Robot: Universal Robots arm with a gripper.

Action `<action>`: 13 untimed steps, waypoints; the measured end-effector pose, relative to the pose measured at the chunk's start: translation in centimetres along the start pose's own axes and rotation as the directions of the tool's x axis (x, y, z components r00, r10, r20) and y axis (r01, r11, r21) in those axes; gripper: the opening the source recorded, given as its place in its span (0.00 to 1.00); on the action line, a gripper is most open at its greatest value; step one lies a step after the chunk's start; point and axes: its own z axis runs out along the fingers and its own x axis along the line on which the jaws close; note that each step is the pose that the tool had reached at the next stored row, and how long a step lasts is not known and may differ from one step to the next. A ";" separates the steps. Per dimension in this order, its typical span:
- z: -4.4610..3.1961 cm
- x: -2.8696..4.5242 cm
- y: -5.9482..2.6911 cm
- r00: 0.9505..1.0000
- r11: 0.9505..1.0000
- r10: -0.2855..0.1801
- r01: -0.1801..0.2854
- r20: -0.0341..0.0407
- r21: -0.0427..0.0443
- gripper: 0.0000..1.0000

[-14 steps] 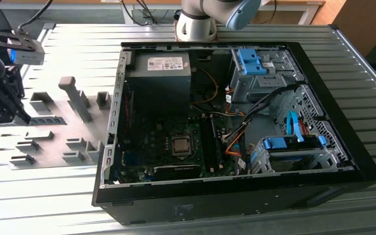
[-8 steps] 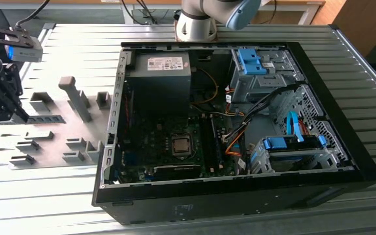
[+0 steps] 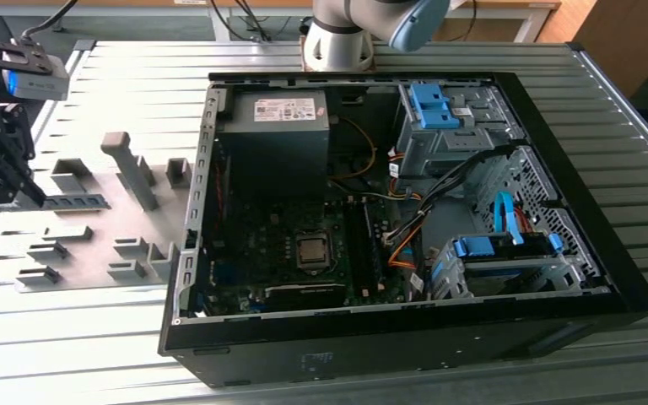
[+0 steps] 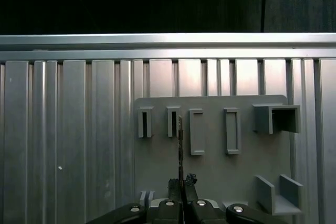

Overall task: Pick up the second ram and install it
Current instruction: 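Pick up the second ram and move it above second insertion slot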

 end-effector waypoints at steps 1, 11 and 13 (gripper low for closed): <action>-0.10 0.00 0.00 1.000 1.000 0.000 0.000 0.000 0.000 0.14; -0.31 0.00 0.01 0.999 0.999 -0.048 0.048 -0.001 -0.001 0.14; -0.31 0.00 0.01 0.999 0.999 -0.048 0.048 -0.001 -0.001 0.14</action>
